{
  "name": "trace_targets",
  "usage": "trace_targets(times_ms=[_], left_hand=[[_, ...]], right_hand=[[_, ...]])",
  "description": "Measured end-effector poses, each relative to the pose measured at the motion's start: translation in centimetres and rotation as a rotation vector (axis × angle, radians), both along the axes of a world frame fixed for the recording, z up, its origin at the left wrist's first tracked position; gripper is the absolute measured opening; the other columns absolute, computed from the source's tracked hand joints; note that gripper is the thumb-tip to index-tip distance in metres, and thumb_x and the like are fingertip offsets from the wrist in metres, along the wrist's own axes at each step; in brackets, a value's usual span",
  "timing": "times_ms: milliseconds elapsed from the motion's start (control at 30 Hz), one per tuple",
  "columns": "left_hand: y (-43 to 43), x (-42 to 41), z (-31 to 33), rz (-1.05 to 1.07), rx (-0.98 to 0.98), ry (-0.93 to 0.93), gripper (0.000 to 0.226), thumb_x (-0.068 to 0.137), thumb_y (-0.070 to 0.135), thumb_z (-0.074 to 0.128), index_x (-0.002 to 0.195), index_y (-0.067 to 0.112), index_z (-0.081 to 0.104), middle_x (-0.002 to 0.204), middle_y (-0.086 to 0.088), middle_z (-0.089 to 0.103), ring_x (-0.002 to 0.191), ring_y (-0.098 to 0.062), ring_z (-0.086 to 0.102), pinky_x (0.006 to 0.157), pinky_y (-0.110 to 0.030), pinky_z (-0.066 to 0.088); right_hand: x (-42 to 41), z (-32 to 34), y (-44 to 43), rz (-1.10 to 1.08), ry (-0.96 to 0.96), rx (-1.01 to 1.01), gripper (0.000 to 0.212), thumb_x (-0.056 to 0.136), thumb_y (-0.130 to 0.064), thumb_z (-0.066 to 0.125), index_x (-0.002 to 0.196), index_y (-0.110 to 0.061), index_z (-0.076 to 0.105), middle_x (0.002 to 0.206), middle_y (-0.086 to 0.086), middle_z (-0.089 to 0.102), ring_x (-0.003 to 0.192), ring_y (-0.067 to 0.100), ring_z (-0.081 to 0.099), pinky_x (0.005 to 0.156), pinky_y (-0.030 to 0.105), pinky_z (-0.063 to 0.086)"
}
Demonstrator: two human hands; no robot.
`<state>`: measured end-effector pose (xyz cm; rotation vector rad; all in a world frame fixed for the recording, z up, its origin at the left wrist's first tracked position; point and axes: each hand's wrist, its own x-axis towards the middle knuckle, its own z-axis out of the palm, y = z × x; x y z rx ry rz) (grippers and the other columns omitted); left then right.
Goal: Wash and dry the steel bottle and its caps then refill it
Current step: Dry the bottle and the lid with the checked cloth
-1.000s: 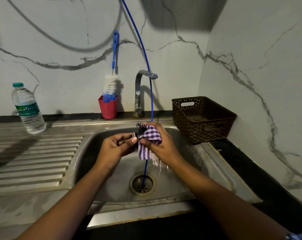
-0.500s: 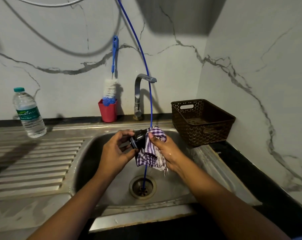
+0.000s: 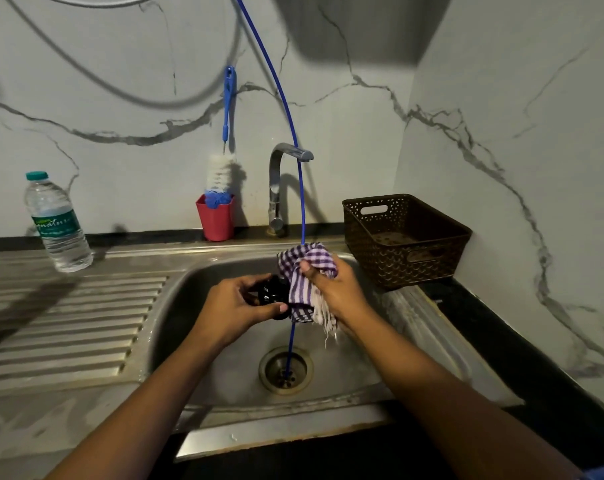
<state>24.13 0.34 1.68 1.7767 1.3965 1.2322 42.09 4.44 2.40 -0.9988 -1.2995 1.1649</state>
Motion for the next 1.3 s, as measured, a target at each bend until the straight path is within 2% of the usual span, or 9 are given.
trace_targets(times_ms=[167, 333, 500, 667, 767, 833, 900, 1133, 1300], left_hand=[[0.9, -1.7, 1.2, 0.202, 0.097, -0.415, 0.022, 0.073, 0.015, 0.079, 0.093, 0.016, 0.071, 0.082, 0.006, 0.073, 0.075, -0.004, 0.065, 0.075, -0.023, 0.050], [0.8, -2.1, -0.6, 0.194, -0.080, -0.082, 0.056, 0.053, 0.050, 0.085, 0.097, 0.018, 0.073, 0.089, 0.003, 0.075, 0.086, -0.012, 0.070, 0.083, -0.033, 0.053], [1.5, -2.4, -1.2, 0.195, -0.173, -0.201, 0.036, 0.062, 0.032, 0.087, 0.087, 0.012, 0.073, 0.082, -0.002, 0.074, 0.080, -0.017, 0.068, 0.075, -0.029, 0.050], [1.5, -2.3, -0.2, 0.097, -0.277, -0.756, 0.028, 0.064, 0.023, 0.077, 0.087, 0.013, 0.064, 0.063, 0.002, 0.062, 0.066, -0.014, 0.055, 0.055, -0.017, 0.042], [1.1, -1.3, 0.3, 0.003, -0.385, -0.878, 0.005, 0.086, 0.017, 0.061, 0.089, 0.013, 0.064, 0.063, 0.001, 0.069, 0.061, -0.009, 0.065, 0.058, -0.018, 0.055], [0.6, -0.6, 0.2, -0.079, -0.393, -0.830, 0.012, 0.088, 0.014, 0.058, 0.084, 0.013, 0.069, 0.061, 0.002, 0.068, 0.060, -0.009, 0.066, 0.061, -0.019, 0.057], [0.3, 0.0, 0.2, -0.112, -0.325, -0.772, 0.011, 0.081, 0.014, 0.062, 0.087, 0.010, 0.071, 0.064, 0.000, 0.070, 0.063, -0.010, 0.067, 0.063, -0.021, 0.057], [0.5, -0.4, -0.4, -0.077, 0.013, -0.380, 0.051, 0.058, 0.011, 0.080, 0.107, 0.011, 0.068, 0.098, -0.006, 0.074, 0.090, -0.014, 0.068, 0.077, -0.024, 0.056], [0.0, 0.3, 0.2, -0.136, 0.040, -0.379, 0.036, 0.067, 0.009, 0.078, 0.100, 0.019, 0.069, 0.091, 0.002, 0.075, 0.089, -0.012, 0.068, 0.074, -0.020, 0.055]], right_hand=[[0.8, 0.3, 0.7, -0.088, 0.095, -0.017, 0.047, 0.083, -0.021, 0.068, 0.125, -0.006, 0.055, 0.115, 0.011, 0.065, 0.104, 0.025, 0.063, 0.094, 0.040, 0.050], [0.7, -0.7, 0.8, -0.088, -0.074, 0.019, 0.043, 0.085, -0.021, 0.067, 0.124, -0.007, 0.056, 0.114, 0.011, 0.066, 0.102, 0.023, 0.063, 0.092, 0.039, 0.051], [0.9, -0.7, 0.7, -0.106, -0.114, 0.090, 0.041, 0.087, -0.025, 0.065, 0.124, -0.009, 0.056, 0.108, 0.006, 0.066, 0.099, 0.019, 0.064, 0.070, 0.016, 0.049], [0.4, -0.1, -0.9, 0.088, -0.160, 0.154, 0.042, 0.092, -0.026, 0.056, 0.132, -0.025, 0.042, 0.113, -0.005, 0.058, 0.093, 0.002, 0.058, 0.066, 0.007, 0.048], [-0.7, -0.4, -1.5, 0.154, -0.405, 0.435, 0.055, 0.090, -0.026, 0.060, 0.140, -0.020, 0.038, 0.132, -0.003, 0.042, 0.116, 0.006, 0.047, 0.090, 0.010, 0.044], [-2.0, -1.0, -1.8, 0.154, -0.466, 0.534, 0.054, 0.089, -0.029, 0.062, 0.137, -0.017, 0.041, 0.134, 0.000, 0.042, 0.122, 0.009, 0.045, 0.100, 0.015, 0.038], [-2.7, -0.9, -1.7, 0.088, -0.374, 0.475, 0.044, 0.089, -0.029, 0.062, 0.128, -0.013, 0.048, 0.122, 0.006, 0.053, 0.110, 0.013, 0.055, 0.092, 0.017, 0.044], [-2.5, 0.2, -1.5, 0.096, 0.016, -0.052, 0.015, 0.092, -0.027, 0.057, 0.099, -0.015, 0.062, 0.103, 0.013, 0.068, 0.081, 0.012, 0.064, 0.078, 0.025, 0.052], [-1.7, -0.3, -1.6, 0.040, -0.262, 0.369, 0.038, 0.086, -0.043, 0.060, 0.118, -0.025, 0.051, 0.113, 0.002, 0.062, 0.102, 0.015, 0.062, 0.084, 0.031, 0.054]])
